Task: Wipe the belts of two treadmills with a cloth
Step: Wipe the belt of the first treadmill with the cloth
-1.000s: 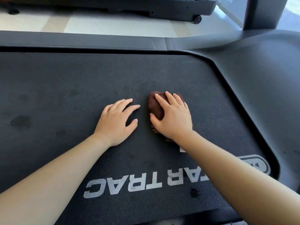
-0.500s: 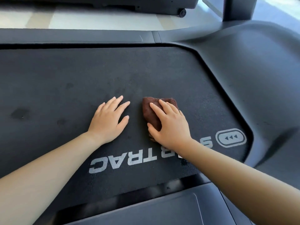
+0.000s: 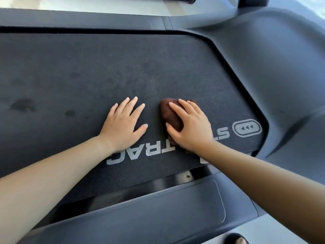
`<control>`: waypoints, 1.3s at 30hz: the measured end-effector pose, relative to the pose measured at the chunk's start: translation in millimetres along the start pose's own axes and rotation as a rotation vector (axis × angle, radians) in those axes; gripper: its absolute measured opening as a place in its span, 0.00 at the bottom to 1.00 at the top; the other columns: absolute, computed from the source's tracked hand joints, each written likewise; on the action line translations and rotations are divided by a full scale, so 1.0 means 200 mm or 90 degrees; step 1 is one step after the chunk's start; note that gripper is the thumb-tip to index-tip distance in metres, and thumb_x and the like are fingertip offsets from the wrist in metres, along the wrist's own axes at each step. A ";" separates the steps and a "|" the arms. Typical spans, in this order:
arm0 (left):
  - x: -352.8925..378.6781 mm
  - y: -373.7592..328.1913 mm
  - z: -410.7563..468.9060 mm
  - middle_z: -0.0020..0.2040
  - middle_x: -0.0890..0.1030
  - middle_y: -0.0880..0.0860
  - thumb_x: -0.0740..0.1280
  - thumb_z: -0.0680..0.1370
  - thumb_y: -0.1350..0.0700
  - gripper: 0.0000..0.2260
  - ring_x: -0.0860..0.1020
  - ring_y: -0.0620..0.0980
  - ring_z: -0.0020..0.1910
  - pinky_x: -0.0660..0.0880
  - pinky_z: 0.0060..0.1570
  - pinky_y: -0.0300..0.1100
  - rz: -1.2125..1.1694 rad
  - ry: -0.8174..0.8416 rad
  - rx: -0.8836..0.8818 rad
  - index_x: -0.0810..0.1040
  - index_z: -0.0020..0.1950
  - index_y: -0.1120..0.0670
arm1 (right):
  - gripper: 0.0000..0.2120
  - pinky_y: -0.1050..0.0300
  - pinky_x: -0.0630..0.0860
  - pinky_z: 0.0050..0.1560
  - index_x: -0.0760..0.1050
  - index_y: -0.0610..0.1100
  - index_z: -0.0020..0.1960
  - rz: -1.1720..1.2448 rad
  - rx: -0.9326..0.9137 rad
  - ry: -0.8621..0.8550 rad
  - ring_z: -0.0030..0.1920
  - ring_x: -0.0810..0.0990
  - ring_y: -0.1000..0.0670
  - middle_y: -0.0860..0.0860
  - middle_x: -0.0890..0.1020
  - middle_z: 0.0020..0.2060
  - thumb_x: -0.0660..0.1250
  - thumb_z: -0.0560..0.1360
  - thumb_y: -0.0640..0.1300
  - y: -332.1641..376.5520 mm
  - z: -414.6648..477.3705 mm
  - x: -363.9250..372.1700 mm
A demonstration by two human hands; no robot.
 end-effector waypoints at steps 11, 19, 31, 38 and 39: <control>-0.02 0.00 -0.08 0.77 0.56 0.53 0.57 0.79 0.45 0.26 0.52 0.53 0.76 0.48 0.72 0.51 -0.038 -0.017 0.038 0.60 0.75 0.52 | 0.27 0.41 0.69 0.64 0.73 0.48 0.68 0.024 -0.043 -0.005 0.68 0.70 0.41 0.45 0.73 0.68 0.68 0.71 0.53 0.09 -0.25 -0.02; -0.03 0.01 -0.07 0.76 0.57 0.52 0.58 0.78 0.46 0.25 0.53 0.51 0.75 0.49 0.72 0.49 -0.061 -0.025 0.030 0.61 0.74 0.51 | 0.28 0.43 0.70 0.63 0.73 0.50 0.68 -0.022 -0.020 -0.015 0.68 0.70 0.43 0.47 0.73 0.68 0.64 0.70 0.58 0.13 -0.19 0.01; -0.08 0.36 0.10 0.77 0.54 0.52 0.55 0.79 0.44 0.26 0.51 0.52 0.76 0.48 0.72 0.52 -0.052 -0.034 -0.124 0.58 0.75 0.50 | 0.28 0.42 0.69 0.62 0.69 0.51 0.69 -0.043 0.009 -0.029 0.67 0.69 0.43 0.48 0.72 0.67 0.60 0.72 0.60 0.16 0.39 0.17; -0.08 0.43 0.20 0.77 0.54 0.52 0.55 0.79 0.44 0.26 0.50 0.52 0.76 0.47 0.72 0.53 -0.036 -0.038 -0.129 0.58 0.75 0.50 | 0.27 0.44 0.71 0.61 0.71 0.51 0.68 -0.033 -0.036 -0.045 0.67 0.70 0.44 0.47 0.73 0.67 0.61 0.71 0.59 0.20 0.21 0.14; -0.08 0.42 0.22 0.77 0.54 0.52 0.55 0.78 0.44 0.26 0.50 0.51 0.76 0.47 0.72 0.54 -0.033 -0.038 -0.123 0.57 0.75 0.50 | 0.27 0.44 0.70 0.61 0.71 0.51 0.68 -0.033 -0.025 -0.045 0.67 0.70 0.44 0.48 0.74 0.67 0.62 0.71 0.59 0.20 0.24 0.15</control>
Point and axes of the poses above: each hand's wrist, its own z-axis towards the middle knuckle, its own x-axis out of the palm, y = z × x, the point moved 9 cm from there along z, towards the middle knuckle
